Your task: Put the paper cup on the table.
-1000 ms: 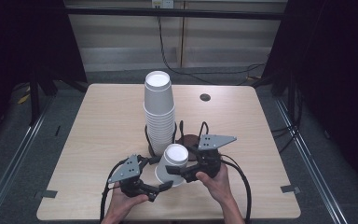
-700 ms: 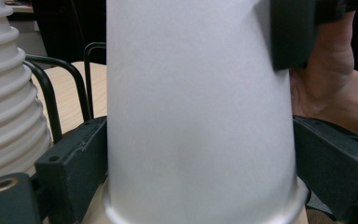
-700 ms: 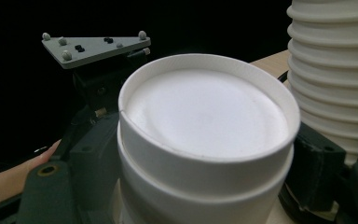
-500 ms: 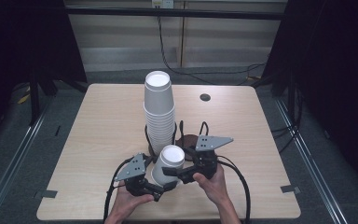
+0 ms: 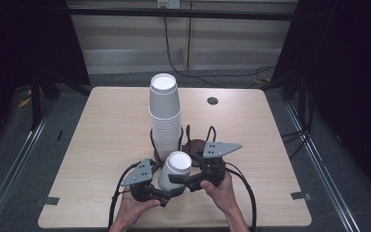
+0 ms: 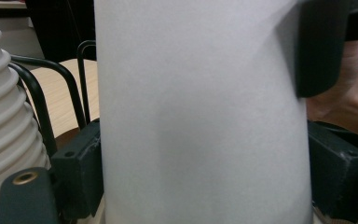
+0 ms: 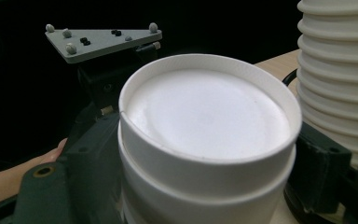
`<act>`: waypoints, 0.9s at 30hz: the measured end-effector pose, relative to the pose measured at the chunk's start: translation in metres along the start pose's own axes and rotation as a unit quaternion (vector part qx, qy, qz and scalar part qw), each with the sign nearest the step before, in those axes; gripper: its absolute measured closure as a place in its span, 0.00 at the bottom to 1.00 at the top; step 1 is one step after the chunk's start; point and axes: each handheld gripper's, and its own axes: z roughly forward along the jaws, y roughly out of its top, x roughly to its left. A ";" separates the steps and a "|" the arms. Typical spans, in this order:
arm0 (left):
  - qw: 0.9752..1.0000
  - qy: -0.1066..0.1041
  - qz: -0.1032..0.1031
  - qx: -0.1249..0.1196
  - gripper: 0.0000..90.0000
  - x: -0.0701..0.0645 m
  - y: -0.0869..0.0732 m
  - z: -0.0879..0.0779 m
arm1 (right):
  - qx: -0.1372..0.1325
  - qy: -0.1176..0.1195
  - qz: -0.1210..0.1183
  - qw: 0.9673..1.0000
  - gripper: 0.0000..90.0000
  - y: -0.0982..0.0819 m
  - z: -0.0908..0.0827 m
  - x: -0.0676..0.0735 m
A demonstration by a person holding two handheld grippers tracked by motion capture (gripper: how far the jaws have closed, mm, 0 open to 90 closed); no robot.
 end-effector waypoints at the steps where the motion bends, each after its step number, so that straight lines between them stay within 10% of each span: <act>1: 1.000 0.000 -0.002 0.003 0.17 0.000 0.000 0.000 | -0.001 0.001 0.000 1.000 0.20 0.000 0.000 0.000; 27: 0.995 0.009 0.001 0.097 0.17 0.011 0.000 -0.012 | 0.047 -0.032 -0.013 0.998 0.14 -0.003 -0.016 0.000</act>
